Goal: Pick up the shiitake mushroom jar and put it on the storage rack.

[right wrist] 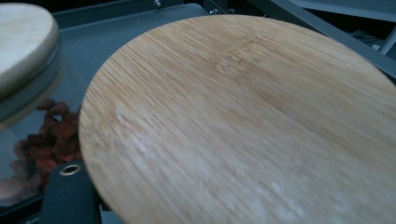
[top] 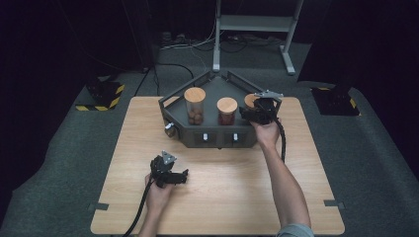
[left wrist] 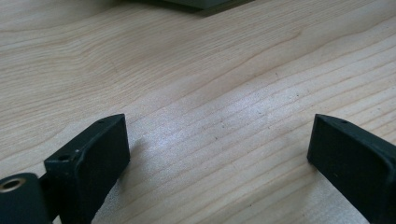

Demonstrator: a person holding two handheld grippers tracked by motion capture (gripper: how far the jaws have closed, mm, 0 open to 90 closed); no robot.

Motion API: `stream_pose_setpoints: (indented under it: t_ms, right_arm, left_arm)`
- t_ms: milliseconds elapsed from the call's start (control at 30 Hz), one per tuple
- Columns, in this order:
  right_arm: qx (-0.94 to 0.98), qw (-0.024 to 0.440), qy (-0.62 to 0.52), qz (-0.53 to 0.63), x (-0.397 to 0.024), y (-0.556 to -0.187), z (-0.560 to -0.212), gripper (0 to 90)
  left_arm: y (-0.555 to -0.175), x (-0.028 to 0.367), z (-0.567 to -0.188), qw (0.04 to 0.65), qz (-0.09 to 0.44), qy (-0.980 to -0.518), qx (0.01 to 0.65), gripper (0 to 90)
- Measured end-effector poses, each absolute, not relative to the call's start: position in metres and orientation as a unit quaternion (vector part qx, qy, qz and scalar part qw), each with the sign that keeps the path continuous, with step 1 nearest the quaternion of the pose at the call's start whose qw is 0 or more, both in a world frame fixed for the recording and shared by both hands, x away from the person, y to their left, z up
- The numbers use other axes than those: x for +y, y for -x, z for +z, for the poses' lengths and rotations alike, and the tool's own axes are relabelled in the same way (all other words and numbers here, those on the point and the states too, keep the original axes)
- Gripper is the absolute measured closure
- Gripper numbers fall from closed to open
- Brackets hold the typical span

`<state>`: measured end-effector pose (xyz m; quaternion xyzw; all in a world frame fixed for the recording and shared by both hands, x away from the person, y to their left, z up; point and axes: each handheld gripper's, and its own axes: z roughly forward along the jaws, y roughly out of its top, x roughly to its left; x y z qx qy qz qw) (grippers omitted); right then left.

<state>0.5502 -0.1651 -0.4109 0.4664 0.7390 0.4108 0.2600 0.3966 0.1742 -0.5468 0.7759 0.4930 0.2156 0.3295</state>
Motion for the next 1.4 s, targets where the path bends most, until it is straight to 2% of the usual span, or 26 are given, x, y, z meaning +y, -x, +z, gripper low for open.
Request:
stream_pose_setpoints:
  t_ms: [500,633,767,1000,1400]
  right_arm:
    - [0.751,0.249,-0.457,0.406,-0.171,-0.552,-0.410,24.5]
    - [0.751,0.245,-0.459,0.407,-0.172,-0.553,-0.409,20.1]
    - [0.750,0.219,-0.465,0.416,-0.176,-0.553,-0.410,13.7]
    - [0.751,0.200,-0.462,0.426,-0.180,-0.550,-0.407,12.0]
    - [0.747,0.204,-0.465,0.429,-0.185,-0.542,-0.402,11.8]
  left_arm:
    - [-0.397,0.174,-0.547,0.329,0.216,-0.776,0.493,5.8]
    - [-0.397,0.174,-0.547,0.329,0.216,-0.776,0.493,5.8]
    - [-0.397,0.174,-0.547,0.329,0.216,-0.776,0.493,5.8]
    - [-0.397,0.174,-0.547,0.329,0.216,-0.776,0.493,5.7]
    - [-0.397,0.174,-0.547,0.329,0.216,-0.776,0.493,5.7]
